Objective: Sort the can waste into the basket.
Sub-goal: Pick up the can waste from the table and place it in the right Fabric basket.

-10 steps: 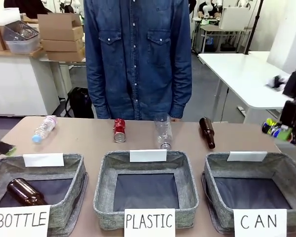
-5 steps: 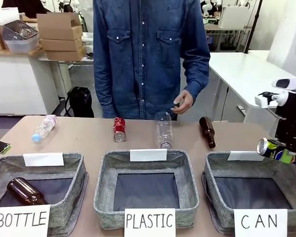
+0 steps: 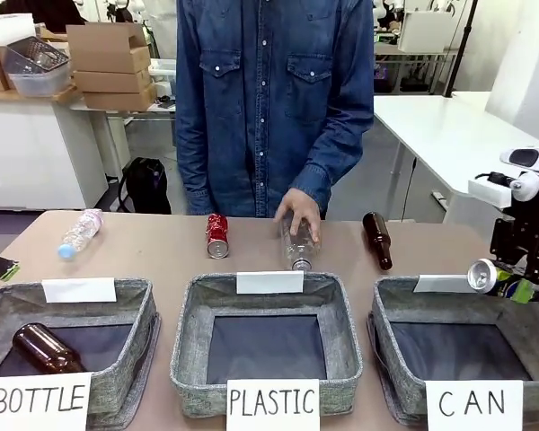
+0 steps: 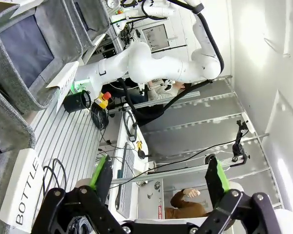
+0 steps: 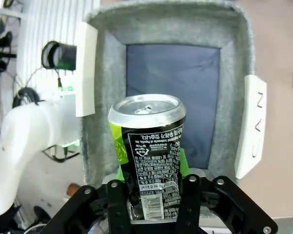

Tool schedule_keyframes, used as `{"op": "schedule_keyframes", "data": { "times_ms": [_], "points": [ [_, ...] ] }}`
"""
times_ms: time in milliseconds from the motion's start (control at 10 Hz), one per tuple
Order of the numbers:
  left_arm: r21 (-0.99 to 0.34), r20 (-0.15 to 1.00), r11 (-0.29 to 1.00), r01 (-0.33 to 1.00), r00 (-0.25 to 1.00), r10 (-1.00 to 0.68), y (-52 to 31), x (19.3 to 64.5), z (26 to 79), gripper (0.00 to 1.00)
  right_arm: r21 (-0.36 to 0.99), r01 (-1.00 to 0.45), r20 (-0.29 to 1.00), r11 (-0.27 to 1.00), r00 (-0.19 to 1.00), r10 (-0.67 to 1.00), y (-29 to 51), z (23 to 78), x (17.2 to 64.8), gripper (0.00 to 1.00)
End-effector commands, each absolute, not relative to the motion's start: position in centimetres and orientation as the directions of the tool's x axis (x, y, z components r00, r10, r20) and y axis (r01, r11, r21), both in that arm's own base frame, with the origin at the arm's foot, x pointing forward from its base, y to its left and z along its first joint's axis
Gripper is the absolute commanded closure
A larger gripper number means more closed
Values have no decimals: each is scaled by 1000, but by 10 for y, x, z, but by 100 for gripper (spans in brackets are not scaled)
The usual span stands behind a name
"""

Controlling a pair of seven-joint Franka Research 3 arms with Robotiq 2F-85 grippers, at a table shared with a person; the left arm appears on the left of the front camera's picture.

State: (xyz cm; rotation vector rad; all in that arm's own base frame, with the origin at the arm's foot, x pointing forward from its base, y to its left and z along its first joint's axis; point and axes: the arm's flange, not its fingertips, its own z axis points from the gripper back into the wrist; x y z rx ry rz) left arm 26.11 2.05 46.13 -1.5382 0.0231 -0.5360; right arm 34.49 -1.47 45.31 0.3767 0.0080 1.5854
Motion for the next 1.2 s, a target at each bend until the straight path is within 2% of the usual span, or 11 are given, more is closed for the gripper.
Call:
{"op": "schedule_keyframes", "data": {
  "times_ms": [0,400,600,700,800,900,1000,1100],
  "points": [
    [-947,318,-68,314,885,-339,19,259,464,0,186,-982,251,-47,2,968,-16,450,343,1],
    [-947,318,-68,314,885,-339,19,259,464,0,188,-981,243,42,88,966,-14,452,344,0],
    [-947,318,-68,314,885,-339,19,259,464,0,235,-967,254,96,156,955,-11,453,348,0],
    [-947,318,-68,314,885,-339,19,259,464,0,290,-945,312,149,241,919,-11,457,354,0],
    [-947,318,-68,314,885,-339,19,259,464,0,432,-887,411,163,355,840,-14,465,360,0],
    [-947,318,-68,314,885,-339,19,259,464,0,806,-510,429,299,853,298,-15,490,377,0],
    [-947,318,-68,314,885,-339,19,259,464,0,990,-135,135,30,991,-3,-28,509,389,0],
    [-947,318,-68,314,885,-339,19,259,464,0,989,-45,27,-140,992,-126,-41,512,396,0]
  ]
}}
